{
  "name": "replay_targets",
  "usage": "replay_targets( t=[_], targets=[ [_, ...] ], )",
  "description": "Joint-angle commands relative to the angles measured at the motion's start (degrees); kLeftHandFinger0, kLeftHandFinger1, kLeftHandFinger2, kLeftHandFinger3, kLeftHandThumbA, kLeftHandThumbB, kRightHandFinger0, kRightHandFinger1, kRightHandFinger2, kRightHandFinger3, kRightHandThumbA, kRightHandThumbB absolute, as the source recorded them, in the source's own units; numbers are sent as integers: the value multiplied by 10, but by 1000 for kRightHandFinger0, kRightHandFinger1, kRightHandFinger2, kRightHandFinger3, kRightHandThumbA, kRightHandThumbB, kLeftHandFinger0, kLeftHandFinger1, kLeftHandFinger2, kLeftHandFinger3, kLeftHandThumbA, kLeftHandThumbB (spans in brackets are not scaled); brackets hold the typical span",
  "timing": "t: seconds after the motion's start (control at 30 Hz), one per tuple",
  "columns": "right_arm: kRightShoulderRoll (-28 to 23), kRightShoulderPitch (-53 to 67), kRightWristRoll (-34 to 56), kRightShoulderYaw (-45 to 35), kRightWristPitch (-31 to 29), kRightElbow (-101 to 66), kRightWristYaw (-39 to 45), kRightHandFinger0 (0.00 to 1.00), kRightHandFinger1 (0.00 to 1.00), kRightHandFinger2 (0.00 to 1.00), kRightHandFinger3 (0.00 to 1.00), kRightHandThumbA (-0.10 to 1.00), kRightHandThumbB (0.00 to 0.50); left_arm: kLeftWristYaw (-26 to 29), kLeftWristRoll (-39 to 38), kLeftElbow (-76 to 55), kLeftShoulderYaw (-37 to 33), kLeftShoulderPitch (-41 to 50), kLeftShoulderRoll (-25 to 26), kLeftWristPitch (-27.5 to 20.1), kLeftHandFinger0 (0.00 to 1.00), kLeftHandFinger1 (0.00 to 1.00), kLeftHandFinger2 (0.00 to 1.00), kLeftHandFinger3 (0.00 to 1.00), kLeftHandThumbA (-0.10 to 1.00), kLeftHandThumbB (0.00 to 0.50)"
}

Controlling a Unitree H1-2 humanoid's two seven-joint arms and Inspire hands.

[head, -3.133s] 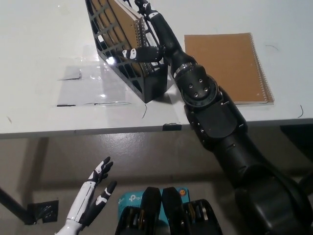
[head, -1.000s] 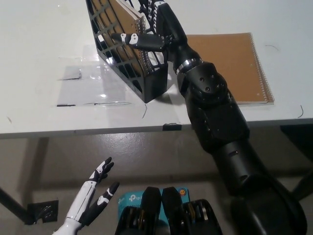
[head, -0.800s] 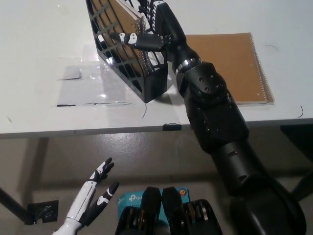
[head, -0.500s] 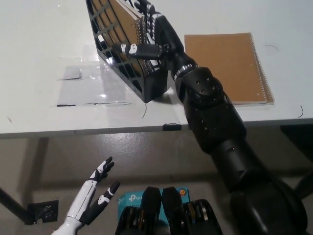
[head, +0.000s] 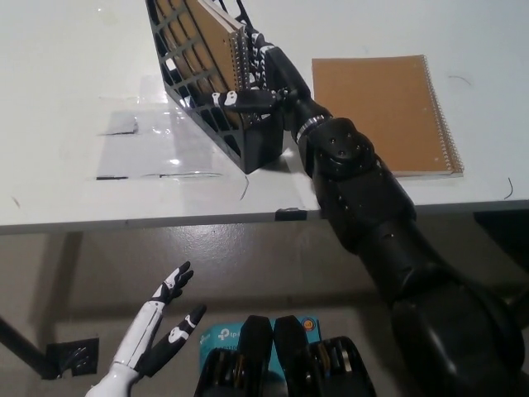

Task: Use the right hand to pick up a book from the book holder on the left side and put it on another book on the right side

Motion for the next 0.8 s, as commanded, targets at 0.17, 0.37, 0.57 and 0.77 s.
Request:
replay_targets(
  t=[0.17,0.37,0.57,0.77],
  targets=[
    [11,-49,11,-32,-39,-18,-63,0,2,113,62,313,298,-5,-1,-6,-2,-8,10,-12,1000,1000,1000,1000,851,205],
    [16,-45,0,-36,-24,-43,-89,0,105,435,240,-100,137,-8,-9,-6,-1,-9,8,-11,1000,1000,1000,1000,836,204],
    [13,-46,5,-35,-36,-29,-86,0,193,529,420,-100,115,-9,-12,-1,-2,-14,8,-15,1000,1000,1000,1000,831,205],
    [6,-46,22,-43,-52,-15,-61,0,281,657,673,-100,122,-10,-9,1,-3,-19,9,-14,1000,1000,1000,1000,851,222]
  ],
)
